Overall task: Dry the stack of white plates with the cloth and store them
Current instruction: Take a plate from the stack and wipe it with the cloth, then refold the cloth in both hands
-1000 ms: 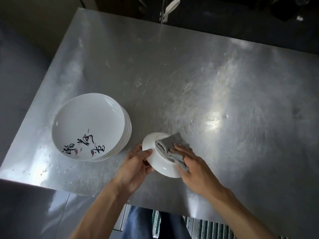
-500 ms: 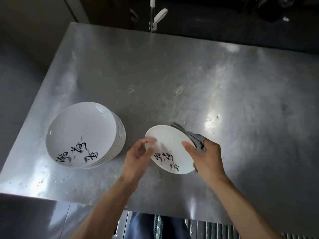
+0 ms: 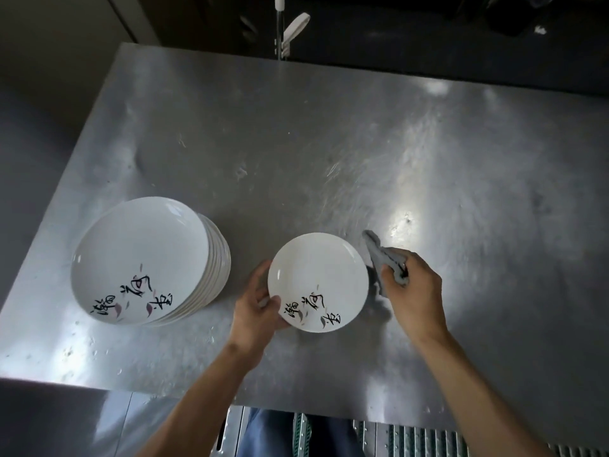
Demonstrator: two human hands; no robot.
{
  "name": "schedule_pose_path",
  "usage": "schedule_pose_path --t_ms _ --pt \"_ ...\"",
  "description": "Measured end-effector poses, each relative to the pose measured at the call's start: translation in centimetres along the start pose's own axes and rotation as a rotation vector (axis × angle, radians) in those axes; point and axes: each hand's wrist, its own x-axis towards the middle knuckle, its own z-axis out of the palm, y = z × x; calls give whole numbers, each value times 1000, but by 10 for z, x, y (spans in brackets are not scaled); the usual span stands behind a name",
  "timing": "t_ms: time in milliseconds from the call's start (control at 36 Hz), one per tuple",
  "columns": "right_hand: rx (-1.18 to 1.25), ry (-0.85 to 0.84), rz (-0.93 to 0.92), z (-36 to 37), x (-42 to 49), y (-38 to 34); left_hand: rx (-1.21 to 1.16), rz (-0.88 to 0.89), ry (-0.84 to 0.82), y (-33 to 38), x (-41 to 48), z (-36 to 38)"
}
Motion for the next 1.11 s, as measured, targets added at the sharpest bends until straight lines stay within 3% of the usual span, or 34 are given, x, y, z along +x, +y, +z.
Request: schedule_pose_path --t_ms 250,417,528,861,1000,1111 --pt "-18 51 -63 -4 -2 8 -11 -37 12 3 13 6" --pt "79 85 88 -6 4 4 -8 -12 38 5 20 18" --pt "202 97 254 -11 9 2 41 3 47 9 25 28" --pt "726 -41 444 -14 17 -28 393 92 54 18 34 44" --pt "926 -91 531 -5 17 -53 289 -7 7 21 34 43" --pt "952 -63 554 -1 18 -71 195 -8 -66 31 31 46"
